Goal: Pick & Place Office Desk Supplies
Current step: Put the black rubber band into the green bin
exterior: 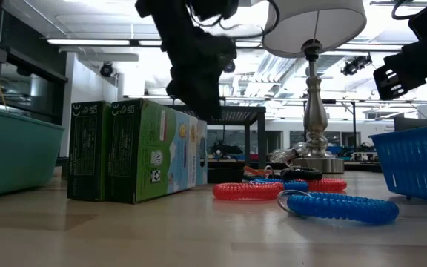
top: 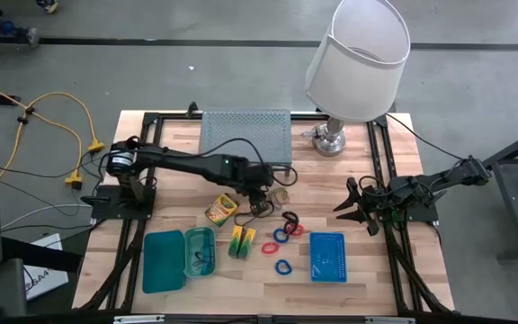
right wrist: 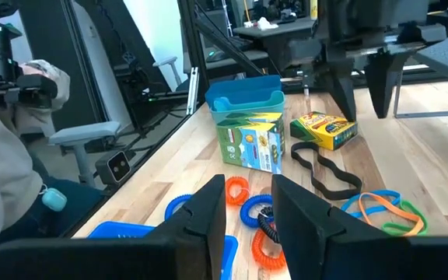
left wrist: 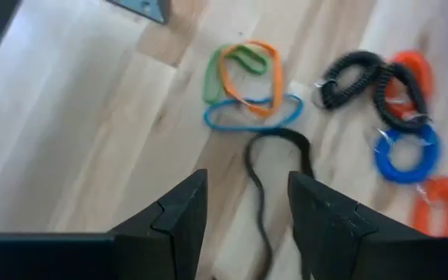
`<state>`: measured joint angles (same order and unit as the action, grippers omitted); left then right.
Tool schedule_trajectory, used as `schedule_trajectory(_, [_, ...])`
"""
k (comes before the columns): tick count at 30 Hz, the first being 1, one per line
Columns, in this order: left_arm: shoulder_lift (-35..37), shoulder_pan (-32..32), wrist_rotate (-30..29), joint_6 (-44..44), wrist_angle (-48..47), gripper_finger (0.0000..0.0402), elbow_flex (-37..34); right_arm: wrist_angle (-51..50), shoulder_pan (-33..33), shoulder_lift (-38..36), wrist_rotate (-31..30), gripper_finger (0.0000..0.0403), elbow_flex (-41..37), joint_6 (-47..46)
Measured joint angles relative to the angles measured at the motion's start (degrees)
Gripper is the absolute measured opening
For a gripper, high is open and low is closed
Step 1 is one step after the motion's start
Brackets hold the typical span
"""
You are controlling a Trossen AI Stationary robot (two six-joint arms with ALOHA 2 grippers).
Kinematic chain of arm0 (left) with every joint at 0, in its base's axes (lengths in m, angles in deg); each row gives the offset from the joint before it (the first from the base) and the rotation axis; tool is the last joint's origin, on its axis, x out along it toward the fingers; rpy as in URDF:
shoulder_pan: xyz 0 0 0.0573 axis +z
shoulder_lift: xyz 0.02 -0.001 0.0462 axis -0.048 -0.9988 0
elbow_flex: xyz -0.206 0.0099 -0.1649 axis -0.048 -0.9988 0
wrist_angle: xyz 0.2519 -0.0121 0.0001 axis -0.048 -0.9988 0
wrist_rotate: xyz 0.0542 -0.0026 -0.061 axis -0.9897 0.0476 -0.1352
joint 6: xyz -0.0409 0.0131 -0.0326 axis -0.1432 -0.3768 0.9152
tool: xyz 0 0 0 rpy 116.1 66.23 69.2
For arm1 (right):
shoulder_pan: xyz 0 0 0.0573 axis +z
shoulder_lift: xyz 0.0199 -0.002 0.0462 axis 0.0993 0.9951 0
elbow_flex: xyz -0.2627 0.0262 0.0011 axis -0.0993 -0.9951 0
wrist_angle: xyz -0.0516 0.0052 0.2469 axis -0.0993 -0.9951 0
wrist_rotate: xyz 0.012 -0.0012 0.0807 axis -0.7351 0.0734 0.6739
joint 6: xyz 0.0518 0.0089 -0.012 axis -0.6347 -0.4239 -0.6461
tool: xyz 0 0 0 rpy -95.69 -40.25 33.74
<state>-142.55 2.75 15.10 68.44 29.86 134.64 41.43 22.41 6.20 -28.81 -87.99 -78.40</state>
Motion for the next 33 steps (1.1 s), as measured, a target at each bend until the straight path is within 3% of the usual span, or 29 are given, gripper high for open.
schedule_trajectory(15, [-6.63, -1.01, -1.43, 1.3, 1.99, 0.0172, -0.09, 0.0, 0.0, 0.52, -0.01, 0.0094, 0.01, 0.0])
schedule_trajectory(33, [-9.63, -3.06, -1.08, 5.14, 2.42, 0.0172, -0.11, -0.02, 0.0, 0.48, -0.01, 0.0094, 0.0, 0.0])
